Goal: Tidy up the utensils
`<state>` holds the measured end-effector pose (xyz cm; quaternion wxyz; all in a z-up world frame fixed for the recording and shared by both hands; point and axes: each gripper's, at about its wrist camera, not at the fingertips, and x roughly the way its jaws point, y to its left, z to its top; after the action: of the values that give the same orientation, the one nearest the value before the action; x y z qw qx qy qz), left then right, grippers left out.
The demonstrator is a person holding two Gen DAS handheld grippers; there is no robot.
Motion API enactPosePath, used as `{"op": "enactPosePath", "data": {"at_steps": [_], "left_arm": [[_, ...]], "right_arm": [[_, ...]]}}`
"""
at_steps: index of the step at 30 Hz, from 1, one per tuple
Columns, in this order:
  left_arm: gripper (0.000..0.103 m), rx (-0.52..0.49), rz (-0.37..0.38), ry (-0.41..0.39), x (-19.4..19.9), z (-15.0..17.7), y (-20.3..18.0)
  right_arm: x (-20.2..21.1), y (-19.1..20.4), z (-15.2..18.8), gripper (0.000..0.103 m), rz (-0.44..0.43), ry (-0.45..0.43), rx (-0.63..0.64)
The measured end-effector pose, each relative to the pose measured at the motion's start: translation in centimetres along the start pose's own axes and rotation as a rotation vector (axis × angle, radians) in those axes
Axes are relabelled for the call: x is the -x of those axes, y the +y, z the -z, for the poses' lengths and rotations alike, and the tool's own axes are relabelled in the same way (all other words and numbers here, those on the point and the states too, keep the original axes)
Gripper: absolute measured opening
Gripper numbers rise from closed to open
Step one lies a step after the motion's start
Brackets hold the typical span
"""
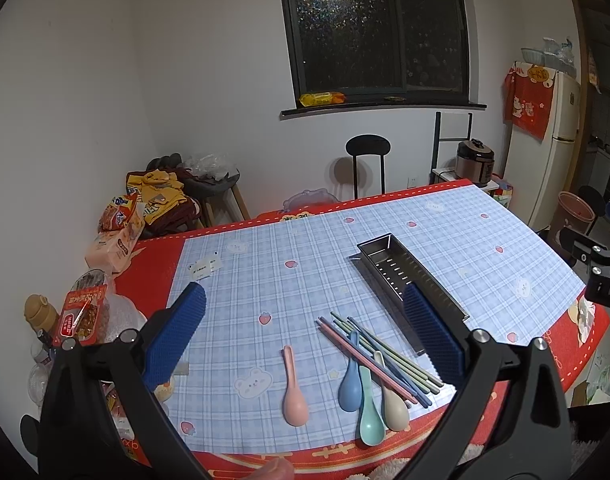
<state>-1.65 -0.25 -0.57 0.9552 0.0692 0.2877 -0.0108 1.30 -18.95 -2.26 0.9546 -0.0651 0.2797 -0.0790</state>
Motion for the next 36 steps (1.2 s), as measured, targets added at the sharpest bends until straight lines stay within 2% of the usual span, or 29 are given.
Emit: {"op": "enactPosePath", "data": {"at_steps": [19, 26, 29, 34, 36], "left_arm": [[0.097, -0.023, -0.014, 0.020, -0.1, -0.3, -1.0], [0.097, -0.055, -0.058, 0.053, -0.6, -0.5, -2.6], [0.097, -0.033, -0.053, 0.071, -0.7, -0.5, -2.7], [0.097, 0.068, 0.005, 0.123, -1.6, -0.6, -1.7], [0.097, 0.099, -0.009, 0.130, -1.8, -0.4, -1.5]], "right_arm": [[-0.8, -1.2, 0.8, 0.098, -0.020, 0.008, -0.031], [-1.8, -2.4, 1.2, 0.098, -0.048, 0.017, -0.058], [-2.7, -3.2, 1.3, 0.098, -0.079, 0.028, -0.070], [-5.0, -4.8, 1.6, 0.098, -0.199, 0.054, -0.091], [-6.2, -5.1, 1.8, 0.098, -0.238, 0.069, -0.082]]}}
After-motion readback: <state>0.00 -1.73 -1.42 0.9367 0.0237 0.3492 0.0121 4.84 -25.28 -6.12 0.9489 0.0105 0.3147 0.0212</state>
